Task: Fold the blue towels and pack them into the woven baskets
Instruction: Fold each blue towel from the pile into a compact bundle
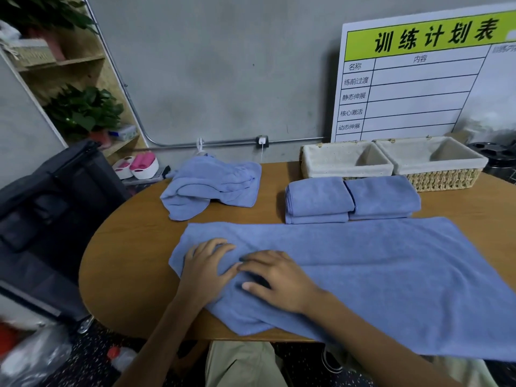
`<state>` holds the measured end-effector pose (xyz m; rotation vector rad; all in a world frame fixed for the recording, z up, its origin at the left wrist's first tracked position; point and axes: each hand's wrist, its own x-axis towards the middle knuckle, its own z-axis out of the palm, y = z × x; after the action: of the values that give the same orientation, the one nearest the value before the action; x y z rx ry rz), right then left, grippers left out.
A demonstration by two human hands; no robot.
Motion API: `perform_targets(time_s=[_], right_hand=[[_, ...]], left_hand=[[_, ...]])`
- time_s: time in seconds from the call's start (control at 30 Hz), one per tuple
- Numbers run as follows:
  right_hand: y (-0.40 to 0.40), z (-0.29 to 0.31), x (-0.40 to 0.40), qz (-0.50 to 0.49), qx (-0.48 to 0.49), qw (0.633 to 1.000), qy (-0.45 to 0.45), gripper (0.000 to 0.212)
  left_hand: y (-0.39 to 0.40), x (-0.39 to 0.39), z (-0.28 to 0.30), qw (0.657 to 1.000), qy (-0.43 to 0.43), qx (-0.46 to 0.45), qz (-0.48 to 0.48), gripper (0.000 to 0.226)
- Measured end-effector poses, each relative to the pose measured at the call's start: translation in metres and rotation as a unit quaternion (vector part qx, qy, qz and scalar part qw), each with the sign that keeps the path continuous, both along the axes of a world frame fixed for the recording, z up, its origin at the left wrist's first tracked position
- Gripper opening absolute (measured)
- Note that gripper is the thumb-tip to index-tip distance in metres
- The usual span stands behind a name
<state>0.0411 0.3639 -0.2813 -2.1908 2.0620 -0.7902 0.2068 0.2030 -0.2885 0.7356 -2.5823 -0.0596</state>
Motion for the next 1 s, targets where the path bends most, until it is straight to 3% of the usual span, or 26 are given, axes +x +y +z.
perform_targets(time_s=[0.1, 0.2, 0.27, 0.37, 0.47, 0.57, 0.67, 0.8, 0.87, 0.93, 1.0], right_hand=[[-0.010, -0.016, -0.007, -0.014, 0.007, 1.000, 0.016, 0.047], [-0.011, -0.023, -0.013, -0.028, -0.009, 0.999, 0.029, 0.044], [-0.013, -0.023, -0.012, -0.034, -0.015, 0.999, 0.037, 0.043], [-0.013, -0.023, -0.014, -0.033, -0.020, 0.998, 0.042, 0.043], [-0.013, -0.024, -0.015, -0.032, -0.013, 0.999, 0.040, 0.045], [-0.014, -0.023, -0.014, -0.033, 0.000, 0.999, 0.034, 0.046], [-0.014, -0.022, -0.014, -0.036, 0.005, 0.999, 0.029, 0.047], [-0.015, -0.021, -0.015, -0.037, 0.014, 0.999, 0.018, 0.047], [-0.016, -0.021, -0.015, -0.042, 0.020, 0.999, 0.016, 0.048], [-0.017, -0.022, -0.015, -0.044, 0.021, 0.999, 0.017, 0.048], [-0.018, -0.021, -0.016, -0.042, 0.025, 0.999, 0.017, 0.048]], left_hand=[[-0.008, 0.033, 0.010, 0.991, 0.047, 0.005, 0.127, 0.041], [-0.020, 0.070, 0.005, 0.953, 0.005, 0.086, 0.290, 0.057], [-0.023, 0.076, 0.004, 0.946, -0.011, 0.104, 0.306, 0.056], [-0.022, 0.062, 0.007, 0.966, 0.035, 0.124, 0.226, 0.040], [-0.018, 0.048, 0.009, 0.959, 0.129, 0.235, 0.091, 0.037], [-0.019, 0.044, 0.017, 0.913, 0.194, 0.358, 0.016, 0.032], [-0.025, 0.046, 0.026, 0.866, 0.274, 0.419, 0.000, 0.027], [-0.036, 0.048, 0.033, 0.755, 0.384, 0.532, -0.002, 0.013], [-0.039, 0.049, 0.032, 0.718, 0.388, 0.578, -0.027, 0.027], [-0.041, 0.050, 0.029, 0.722, 0.344, 0.597, -0.061, 0.055], [-0.039, 0.050, 0.030, 0.768, 0.270, 0.576, -0.075, 0.056]])
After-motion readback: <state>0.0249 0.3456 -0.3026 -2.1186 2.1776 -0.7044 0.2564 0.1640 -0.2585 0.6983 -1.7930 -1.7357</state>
